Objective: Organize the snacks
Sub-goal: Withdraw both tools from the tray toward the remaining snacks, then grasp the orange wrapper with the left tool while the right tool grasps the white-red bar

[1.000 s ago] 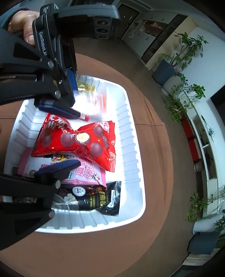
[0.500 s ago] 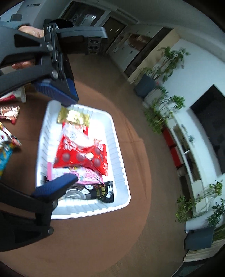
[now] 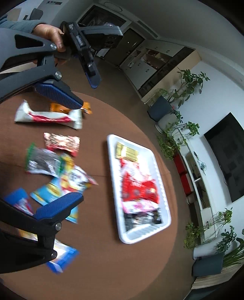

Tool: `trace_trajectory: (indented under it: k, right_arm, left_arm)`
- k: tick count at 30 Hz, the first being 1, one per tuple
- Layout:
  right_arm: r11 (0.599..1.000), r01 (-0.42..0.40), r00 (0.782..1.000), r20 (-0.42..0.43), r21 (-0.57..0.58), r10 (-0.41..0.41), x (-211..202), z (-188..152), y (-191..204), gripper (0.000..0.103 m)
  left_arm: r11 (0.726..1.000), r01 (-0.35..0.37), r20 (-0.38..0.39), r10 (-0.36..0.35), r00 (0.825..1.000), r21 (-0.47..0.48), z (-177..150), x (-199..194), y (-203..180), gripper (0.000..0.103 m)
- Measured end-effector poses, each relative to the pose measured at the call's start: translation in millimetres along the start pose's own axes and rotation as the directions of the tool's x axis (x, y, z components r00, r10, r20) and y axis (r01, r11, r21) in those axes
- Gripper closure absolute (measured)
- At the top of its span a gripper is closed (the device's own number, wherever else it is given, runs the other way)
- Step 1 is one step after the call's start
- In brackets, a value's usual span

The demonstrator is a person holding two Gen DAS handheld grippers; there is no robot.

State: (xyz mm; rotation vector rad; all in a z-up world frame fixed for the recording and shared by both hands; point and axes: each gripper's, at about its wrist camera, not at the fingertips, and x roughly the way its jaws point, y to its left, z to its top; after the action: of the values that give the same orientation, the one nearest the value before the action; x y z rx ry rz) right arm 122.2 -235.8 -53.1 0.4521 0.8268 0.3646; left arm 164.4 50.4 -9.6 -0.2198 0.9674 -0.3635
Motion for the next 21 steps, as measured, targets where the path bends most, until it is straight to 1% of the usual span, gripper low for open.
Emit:
trace_trajectory:
  k: [3, 5, 7, 9, 10, 11, 12, 21]
  right_arm:
    - [1.000, 0.006, 1.000, -0.017, -0.018, -0.006, 0, -23, 13, 0.011]
    - [0.999, 0.018, 0.999, -0.031, -0.047, -0.019, 1, -34, 22, 0.011]
    - [0.997, 0.022, 0.999, -0.040, -0.067, -0.024, 1, -44, 28, 0.012]
    - [0.997, 0.024, 0.998, -0.051, -0.076, -0.028, 2, -49, 31, 0.015]
    - [0.996, 0.025, 0.998, -0.056, -0.080, -0.029, 2, -52, 32, 0.017]
    - [0.996, 0.026, 0.998, -0.061, -0.084, -0.032, 3, -54, 33, 0.018]
    - [0.996, 0.029, 0.997, -0.067, -0.087, -0.035, 4, -56, 34, 0.019]
    - [0.990, 0.026, 0.995, -0.097, -0.138, -0.039, 14, -64, 48, 0.024]
  left_arm:
    - [0.997, -0.072, -0.020, 0.071, 0.997, -0.025, -21, 6, 11, 0.007]
    - [0.994, -0.092, -0.020, 0.091, 0.996, -0.053, -29, 12, 20, 0.008]
    - [0.992, -0.111, -0.021, 0.110, 0.994, -0.060, -32, 17, 25, 0.015]
    - [0.992, -0.117, -0.029, 0.115, 0.993, -0.047, -31, 21, 28, 0.033]
    - [0.992, -0.123, -0.034, 0.121, 0.992, -0.043, -32, 24, 30, 0.038]
    - [0.991, -0.128, -0.041, 0.126, 0.991, -0.040, -30, 27, 31, 0.047]
    - [0.990, -0.132, -0.048, 0.130, 0.990, -0.041, -31, 30, 31, 0.053]
    - [0.989, -0.147, -0.091, 0.144, 0.985, -0.030, -33, 67, 30, 0.054]
